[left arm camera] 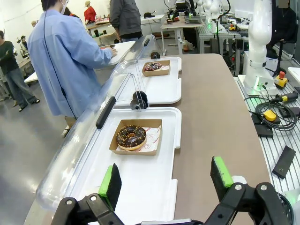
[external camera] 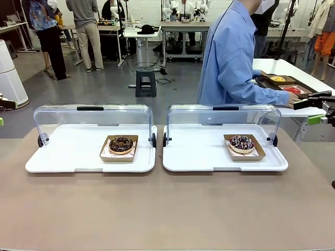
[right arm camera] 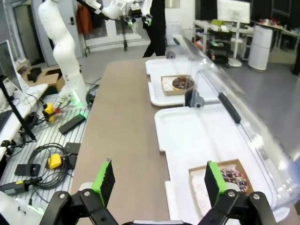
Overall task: Provide the desired donut to the person.
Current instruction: Place the picked Paper togo box onto the Handle tray extended by the person.
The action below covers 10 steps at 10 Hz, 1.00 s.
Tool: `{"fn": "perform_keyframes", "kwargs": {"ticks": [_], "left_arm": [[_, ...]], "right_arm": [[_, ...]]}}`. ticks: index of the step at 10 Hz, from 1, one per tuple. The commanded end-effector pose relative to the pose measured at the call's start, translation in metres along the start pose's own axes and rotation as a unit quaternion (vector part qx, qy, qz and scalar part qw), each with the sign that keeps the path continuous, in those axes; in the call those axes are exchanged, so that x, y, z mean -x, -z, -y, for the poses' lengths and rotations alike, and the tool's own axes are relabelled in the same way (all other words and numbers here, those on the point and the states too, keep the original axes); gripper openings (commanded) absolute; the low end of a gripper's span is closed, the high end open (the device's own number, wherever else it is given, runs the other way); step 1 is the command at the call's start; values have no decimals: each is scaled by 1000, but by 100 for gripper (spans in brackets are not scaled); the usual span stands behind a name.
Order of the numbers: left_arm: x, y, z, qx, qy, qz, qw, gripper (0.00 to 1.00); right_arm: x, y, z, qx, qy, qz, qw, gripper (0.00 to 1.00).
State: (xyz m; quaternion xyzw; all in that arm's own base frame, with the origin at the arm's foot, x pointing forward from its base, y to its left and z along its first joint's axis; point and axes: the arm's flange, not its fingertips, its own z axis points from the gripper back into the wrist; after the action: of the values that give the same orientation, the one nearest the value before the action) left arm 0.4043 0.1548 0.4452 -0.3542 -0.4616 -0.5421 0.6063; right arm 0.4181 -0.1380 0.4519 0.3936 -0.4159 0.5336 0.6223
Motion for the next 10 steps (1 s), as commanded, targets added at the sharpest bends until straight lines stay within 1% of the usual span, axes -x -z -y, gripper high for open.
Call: {"fn": "perform_keyframes", "kwargs": {"ticks": [1, 3, 4, 10], "left_arm": [[0, -1, 0, -2, 2, 4, 1000, 100], [0, -1, 0, -2, 2, 4, 1000, 100], [0, -1, 0, -2, 2, 4, 1000, 100], [0, -1, 0, -2, 2, 4, 1000, 100]], "right_arm": [[8, 5, 0, 18, -7, -21, 1000, 100], [9, 5, 2, 18, -4, -20, 1000, 100], [4, -3, 4, 18, 1, -12, 1000, 100], [4, -3, 4, 18, 1, -12, 1000, 100]]}}
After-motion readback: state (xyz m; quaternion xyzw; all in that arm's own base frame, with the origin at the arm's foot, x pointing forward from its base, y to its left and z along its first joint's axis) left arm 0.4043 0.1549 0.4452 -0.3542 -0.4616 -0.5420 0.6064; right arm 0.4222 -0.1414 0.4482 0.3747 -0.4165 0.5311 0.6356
